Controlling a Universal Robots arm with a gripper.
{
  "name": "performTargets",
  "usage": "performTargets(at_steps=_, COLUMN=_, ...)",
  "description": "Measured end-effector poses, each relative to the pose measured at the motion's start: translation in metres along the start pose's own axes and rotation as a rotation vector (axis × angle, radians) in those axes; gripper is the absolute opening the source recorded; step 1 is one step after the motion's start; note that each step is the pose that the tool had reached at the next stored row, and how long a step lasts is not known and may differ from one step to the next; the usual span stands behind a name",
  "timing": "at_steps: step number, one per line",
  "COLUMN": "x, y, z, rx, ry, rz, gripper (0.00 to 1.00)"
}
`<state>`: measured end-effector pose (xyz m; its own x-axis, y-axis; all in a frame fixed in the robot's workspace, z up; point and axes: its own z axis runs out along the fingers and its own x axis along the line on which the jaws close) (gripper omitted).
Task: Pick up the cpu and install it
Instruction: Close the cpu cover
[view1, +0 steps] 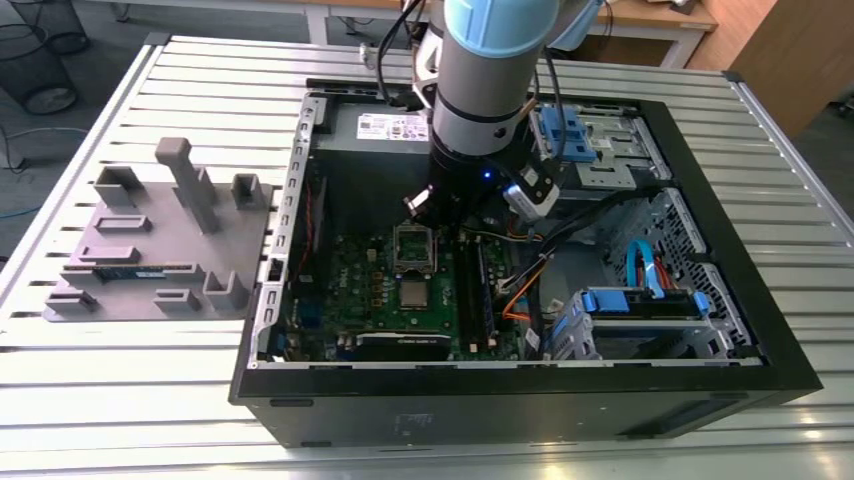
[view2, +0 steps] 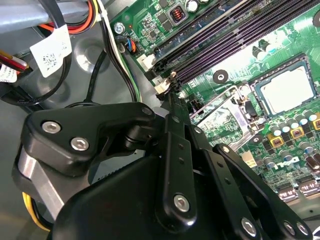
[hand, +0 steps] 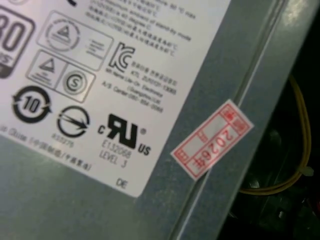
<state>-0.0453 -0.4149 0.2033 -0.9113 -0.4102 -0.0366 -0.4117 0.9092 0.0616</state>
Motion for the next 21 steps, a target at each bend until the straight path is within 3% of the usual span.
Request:
performTargets(at_steps=12, x=0.0018, y=0.0008, z=-0.0001, rx=-0.0001, ry=-0.0003, rz=-0.004, gripper=0.11)
performTargets(at_steps=21, x=0.0021, y=0.0012, z=-0.0037, rx=0.0002, ry=-0.0009, rz=-0.004, gripper=0.11)
